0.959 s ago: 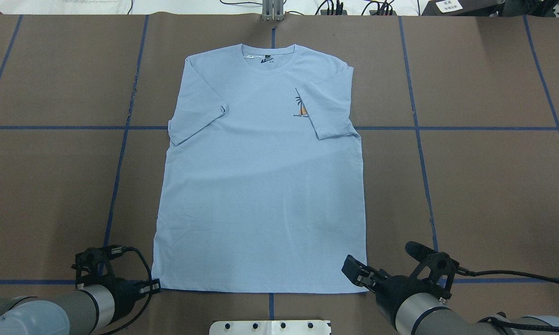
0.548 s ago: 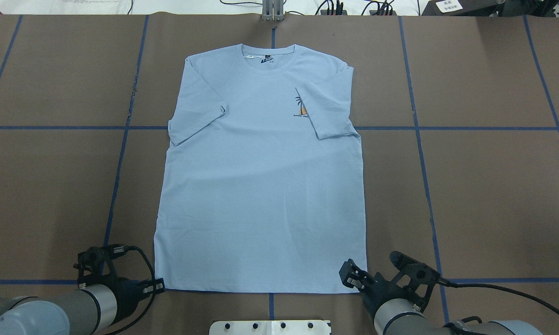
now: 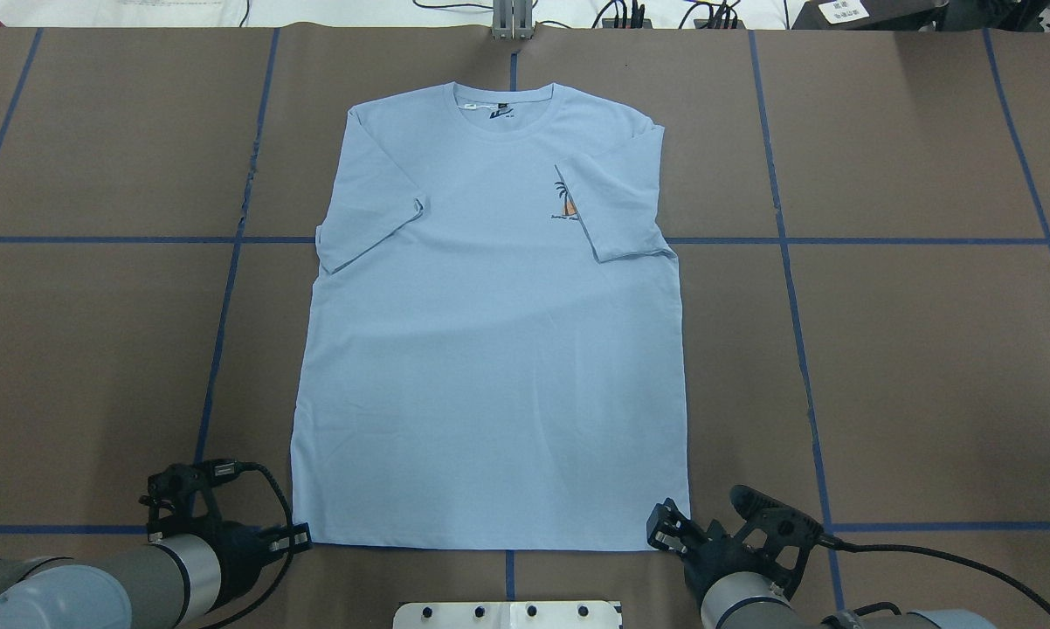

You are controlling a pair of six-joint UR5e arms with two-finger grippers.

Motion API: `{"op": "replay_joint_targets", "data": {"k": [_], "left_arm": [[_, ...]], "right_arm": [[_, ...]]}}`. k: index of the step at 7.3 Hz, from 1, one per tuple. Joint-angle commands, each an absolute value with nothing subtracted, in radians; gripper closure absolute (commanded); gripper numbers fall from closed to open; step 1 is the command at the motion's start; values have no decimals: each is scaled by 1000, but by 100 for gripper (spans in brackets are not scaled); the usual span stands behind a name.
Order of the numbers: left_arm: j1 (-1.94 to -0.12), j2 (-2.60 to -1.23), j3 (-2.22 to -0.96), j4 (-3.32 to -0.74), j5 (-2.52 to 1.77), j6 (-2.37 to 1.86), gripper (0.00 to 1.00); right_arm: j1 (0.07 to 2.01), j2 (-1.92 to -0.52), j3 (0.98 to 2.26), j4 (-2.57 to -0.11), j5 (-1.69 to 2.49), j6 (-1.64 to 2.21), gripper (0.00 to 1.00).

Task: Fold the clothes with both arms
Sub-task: 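Grasp the hem corners with the left and right grippers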

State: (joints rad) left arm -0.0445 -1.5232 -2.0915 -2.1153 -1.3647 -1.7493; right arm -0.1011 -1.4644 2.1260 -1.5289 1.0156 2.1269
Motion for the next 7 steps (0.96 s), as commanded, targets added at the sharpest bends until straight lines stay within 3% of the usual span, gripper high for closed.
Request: {"op": "replay_joint_targets", "data": {"k": [1,3,6,7], "left_arm": [[-44,-1523,-2091,-2115,-1365,-1749,100],[-44,-1522,-2091,-2115,-1365,-1749,100],[-44,-1520,-2091,-2117,-1364,-1749,100],[-44,-1519,-2091,-2117,-1364,-1750,100]], "right_arm": [[-129,-1462,2118,-1529,1014,2138,38],[-137,-1465,2114,-1532,1000,2138,54],[-161,-1473,2105,-1532,997,2138,52],[-161,-1473,2106,-1532,997,2138,63]]}}
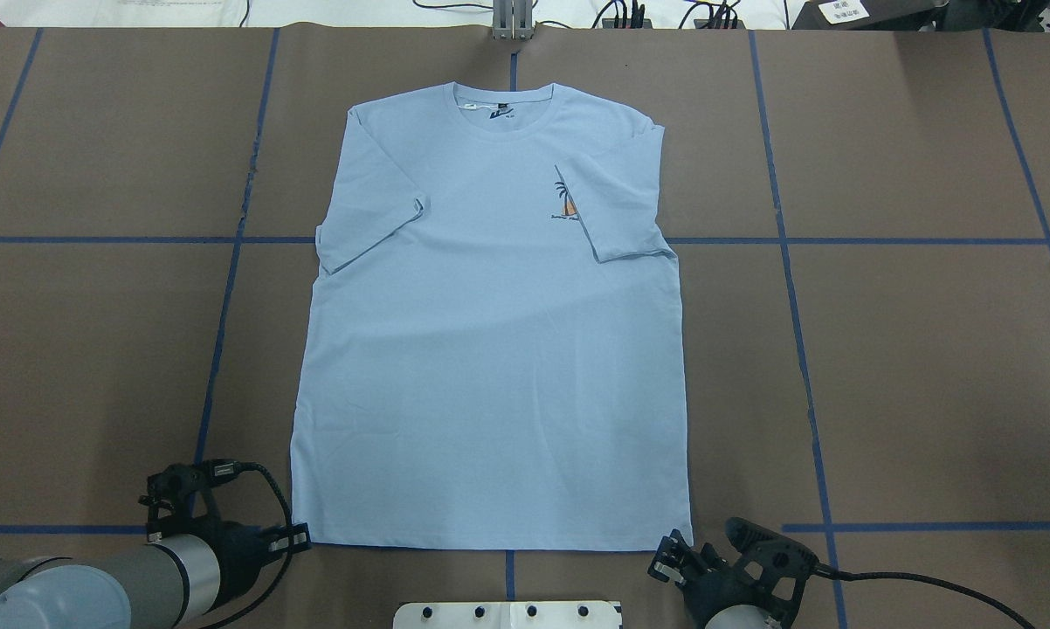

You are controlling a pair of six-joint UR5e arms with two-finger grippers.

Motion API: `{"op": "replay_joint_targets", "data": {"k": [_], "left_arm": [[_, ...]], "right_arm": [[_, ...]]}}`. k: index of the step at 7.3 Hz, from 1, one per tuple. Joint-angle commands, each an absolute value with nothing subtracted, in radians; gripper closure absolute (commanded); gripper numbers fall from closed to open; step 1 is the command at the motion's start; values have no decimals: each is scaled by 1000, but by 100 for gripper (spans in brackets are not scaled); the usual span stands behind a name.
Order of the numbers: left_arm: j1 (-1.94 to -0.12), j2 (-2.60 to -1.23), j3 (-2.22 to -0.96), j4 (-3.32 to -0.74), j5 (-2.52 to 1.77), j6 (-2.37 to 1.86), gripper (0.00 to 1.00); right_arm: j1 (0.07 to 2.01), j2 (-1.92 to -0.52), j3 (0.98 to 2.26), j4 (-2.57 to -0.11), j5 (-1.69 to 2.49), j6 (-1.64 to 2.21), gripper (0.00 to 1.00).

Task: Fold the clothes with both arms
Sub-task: 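Grasp the hem corners with the left and right grippers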

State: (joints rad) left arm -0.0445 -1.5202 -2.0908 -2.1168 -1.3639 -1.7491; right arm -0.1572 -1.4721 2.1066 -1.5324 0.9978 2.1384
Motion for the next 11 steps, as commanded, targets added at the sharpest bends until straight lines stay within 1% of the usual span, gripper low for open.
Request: {"op": "replay_joint_targets", "data": {"k": [1,2,3,4,6,7,8,9,11], "left_arm": [[-44,-1519,-2091,-2117,-1364,-1750,100],[-44,-1519,-2092,-2118,-1364,-1752,100],[-44,-1519,-2092,-2118,-1364,-1752,100],[-44,-1519,-2092,-2118,-1362,-1753,100],[-44,-1519,-2092,-2118,-1362,-1753,100],[-44,-1519,-2092,-2118,-1362,-1755,100],[-44,-1519,-2092,-2118,-1362,-1753,100],[-44,-1520,-2092,-2118,-1362,-1753,100],[-44,-1522,-2094,-2118,-1362,-1753,100]], "right_arm": [[-161,-1471,2105,-1532,997,2138,74],[-158,-1471,2106,-1532,997,2138,73],[-158,-1473,2103,-1532,1000,2137,68],[-158,-1471,2102,-1546,1000,2137,66],[-160,-1467,2102,-1560,1000,2137,66],[-160,-1463,2102,-1560,1000,2137,76],[-160,-1463,2100,-1560,999,2137,94],[-160,-1463,2100,-1560,997,2137,100],[-140,-1463,2109,-1560,1000,2125,100]]}}
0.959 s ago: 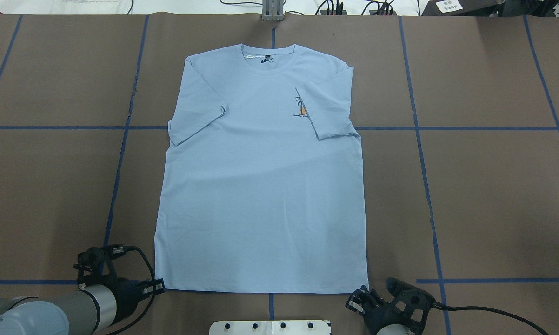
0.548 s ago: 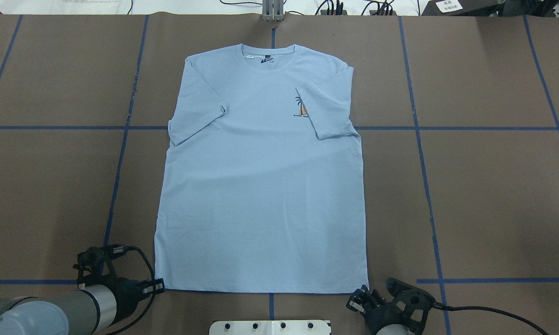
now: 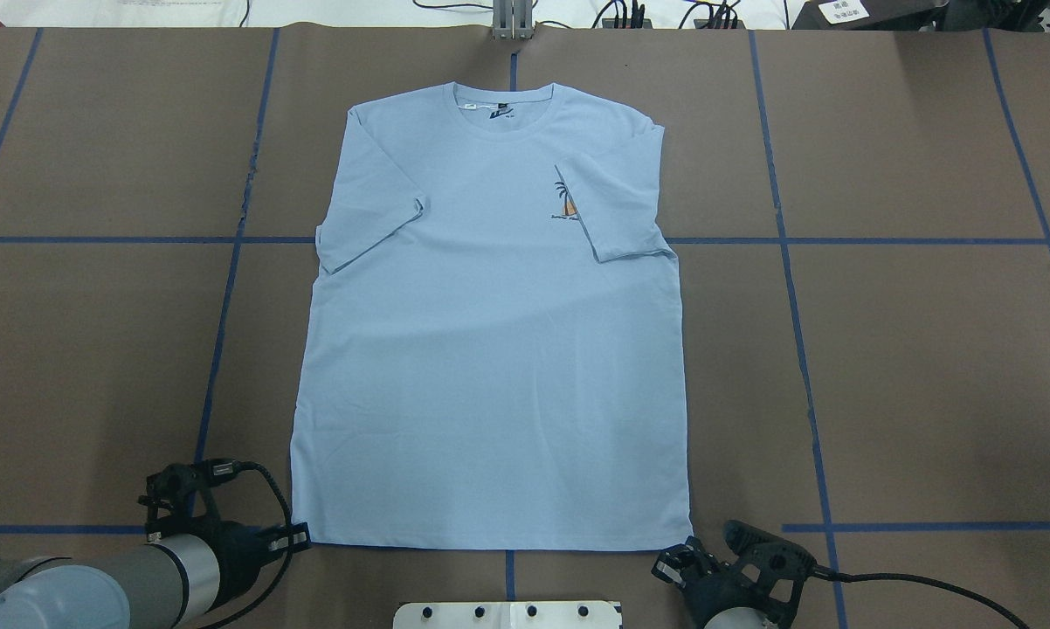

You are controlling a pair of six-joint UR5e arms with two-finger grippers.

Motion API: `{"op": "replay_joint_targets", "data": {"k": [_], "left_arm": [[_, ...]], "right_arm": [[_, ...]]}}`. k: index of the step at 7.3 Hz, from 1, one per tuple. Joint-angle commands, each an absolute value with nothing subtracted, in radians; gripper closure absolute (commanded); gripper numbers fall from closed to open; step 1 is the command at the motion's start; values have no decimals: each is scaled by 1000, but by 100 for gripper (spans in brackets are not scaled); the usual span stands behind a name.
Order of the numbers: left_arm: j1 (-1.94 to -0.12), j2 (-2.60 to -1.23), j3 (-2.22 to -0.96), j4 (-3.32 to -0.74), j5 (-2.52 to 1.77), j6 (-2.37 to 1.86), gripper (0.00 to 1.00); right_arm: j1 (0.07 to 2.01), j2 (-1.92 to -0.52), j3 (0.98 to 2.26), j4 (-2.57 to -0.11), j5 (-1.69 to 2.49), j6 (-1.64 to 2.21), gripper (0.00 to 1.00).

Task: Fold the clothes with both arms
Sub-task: 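Lift the hem with both grippers and fold it toward the collar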

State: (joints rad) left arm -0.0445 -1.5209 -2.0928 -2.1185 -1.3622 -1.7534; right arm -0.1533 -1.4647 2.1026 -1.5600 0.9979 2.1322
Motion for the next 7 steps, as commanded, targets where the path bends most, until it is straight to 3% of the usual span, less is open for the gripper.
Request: {"op": "replay_joint_targets", "data": {"k": [1,3,5,6,7], "left_arm": [[-46,-1519,-2124,-2117,-1367,-1750,100],[-51,-1511,-2314,-1994,-1397,-1743,100],[-60,-1523,-2626,-1686,-1533,-1743,100],[-83,-1541,-2708,-1598,-1593,-1741,100],[-144,-1567,-2711,-1567,-1659,-1714,100]], "right_arm": [[-111,-1463,2153,-1584,1005,2115,100],[-113,-1460,2442,-1894,1059,2097,100],[-144,-1380,2673,-2166,1107,2097,100],[-97,-1258,2674,-2284,1161,2092,100],[-56,-1167,2671,-2372,1211,2071,100]]}}
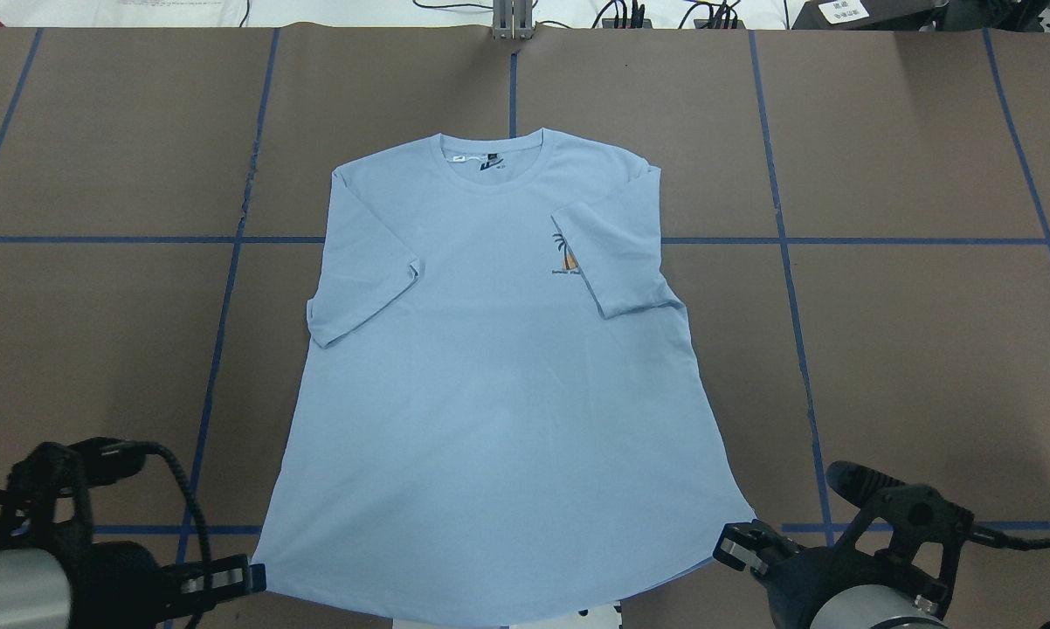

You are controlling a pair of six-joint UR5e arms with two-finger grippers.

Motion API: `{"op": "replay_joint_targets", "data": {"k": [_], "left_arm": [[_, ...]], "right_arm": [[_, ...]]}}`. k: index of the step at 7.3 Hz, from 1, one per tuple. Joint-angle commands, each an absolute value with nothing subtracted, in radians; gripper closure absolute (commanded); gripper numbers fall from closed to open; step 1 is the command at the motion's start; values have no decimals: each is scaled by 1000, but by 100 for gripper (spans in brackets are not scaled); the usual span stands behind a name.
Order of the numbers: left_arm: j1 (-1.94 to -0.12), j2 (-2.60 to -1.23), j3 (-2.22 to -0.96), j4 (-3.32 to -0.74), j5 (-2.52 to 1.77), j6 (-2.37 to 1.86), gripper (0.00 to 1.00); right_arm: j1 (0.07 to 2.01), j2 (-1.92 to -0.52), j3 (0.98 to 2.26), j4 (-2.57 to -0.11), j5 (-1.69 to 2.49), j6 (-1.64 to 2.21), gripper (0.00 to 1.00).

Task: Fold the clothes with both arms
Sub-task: 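Lift the hem with both grippers and fold it toward the collar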

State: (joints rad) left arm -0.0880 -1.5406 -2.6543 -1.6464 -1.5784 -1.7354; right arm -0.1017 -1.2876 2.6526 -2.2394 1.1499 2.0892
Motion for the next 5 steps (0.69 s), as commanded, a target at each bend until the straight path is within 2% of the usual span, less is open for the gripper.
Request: {"op": "replay_joint_targets", "data": {"k": [1,3,5], "left_arm": [[-229,-1598,-2706,-1562,-1687,-1598,100],[-371,-1737,-2647,-1459,-1738,-1440,100],[-518,-1895,-2439,-1428,-1740,-1298,100]], "right_arm": [[1,-1126,2669,-2375,1221,1974,100],[145,-1083,2633,-2358,1273,1796,100],[315,-1046,2434,-2181,1346,1673,100]]}}
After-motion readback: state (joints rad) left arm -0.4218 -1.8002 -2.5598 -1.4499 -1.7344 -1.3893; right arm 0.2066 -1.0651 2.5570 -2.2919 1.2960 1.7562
